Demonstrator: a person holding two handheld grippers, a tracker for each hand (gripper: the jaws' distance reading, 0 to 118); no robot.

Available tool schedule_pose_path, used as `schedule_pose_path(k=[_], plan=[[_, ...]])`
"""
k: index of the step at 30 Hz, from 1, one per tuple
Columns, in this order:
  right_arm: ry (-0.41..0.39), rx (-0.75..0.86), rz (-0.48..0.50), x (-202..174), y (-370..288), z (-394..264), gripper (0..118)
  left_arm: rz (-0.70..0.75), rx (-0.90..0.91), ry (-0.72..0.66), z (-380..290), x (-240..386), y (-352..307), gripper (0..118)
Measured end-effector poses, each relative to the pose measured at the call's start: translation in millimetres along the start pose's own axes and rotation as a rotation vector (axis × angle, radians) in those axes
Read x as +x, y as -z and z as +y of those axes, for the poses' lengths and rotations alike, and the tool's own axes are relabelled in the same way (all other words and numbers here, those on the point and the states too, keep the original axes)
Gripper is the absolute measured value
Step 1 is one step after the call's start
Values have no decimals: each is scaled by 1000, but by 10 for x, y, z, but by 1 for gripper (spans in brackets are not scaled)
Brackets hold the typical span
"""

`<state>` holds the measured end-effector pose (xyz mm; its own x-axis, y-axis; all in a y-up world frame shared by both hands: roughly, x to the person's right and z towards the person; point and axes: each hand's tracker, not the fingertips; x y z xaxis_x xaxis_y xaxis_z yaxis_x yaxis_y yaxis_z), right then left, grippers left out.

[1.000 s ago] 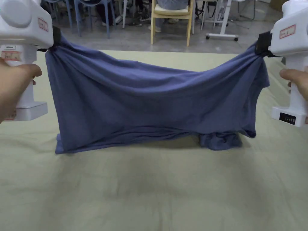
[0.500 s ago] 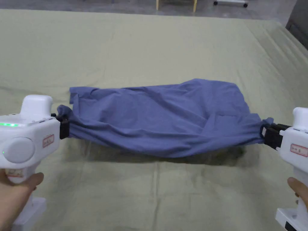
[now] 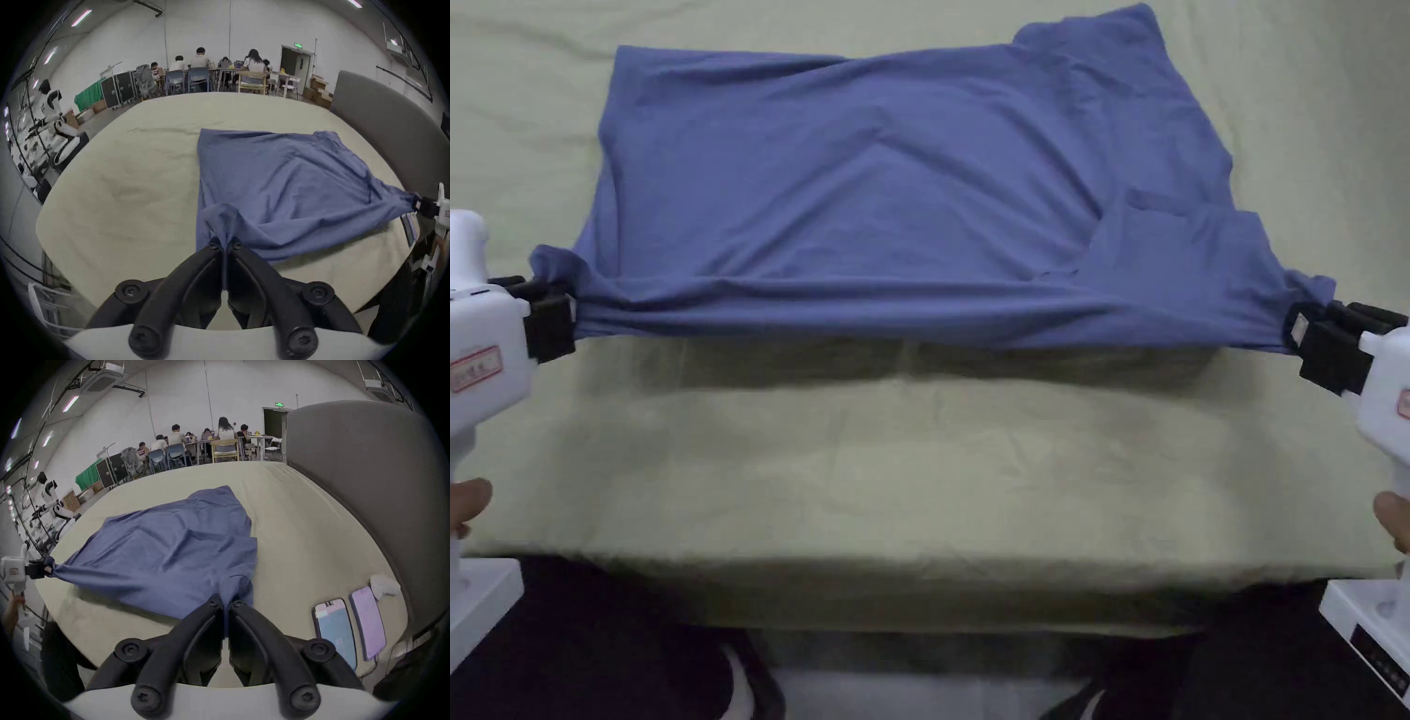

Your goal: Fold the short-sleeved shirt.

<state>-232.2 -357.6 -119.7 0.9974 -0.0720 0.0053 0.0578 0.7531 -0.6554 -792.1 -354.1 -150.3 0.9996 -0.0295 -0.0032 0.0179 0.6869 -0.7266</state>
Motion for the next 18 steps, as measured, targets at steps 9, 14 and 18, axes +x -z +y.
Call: schedule_pose_path(k=[9,14,18], plan=[[18,-156,-8,33,-70,-503,5,27,-188,64,-539,67,33,0],[-20,-234,-34,-39,-3,-352,76,-6,-235,-61,-453,-19,88,89],[33,-219,22,-81,-264,-223,97,-10,-175,-71,-382,-39,-294,89]])
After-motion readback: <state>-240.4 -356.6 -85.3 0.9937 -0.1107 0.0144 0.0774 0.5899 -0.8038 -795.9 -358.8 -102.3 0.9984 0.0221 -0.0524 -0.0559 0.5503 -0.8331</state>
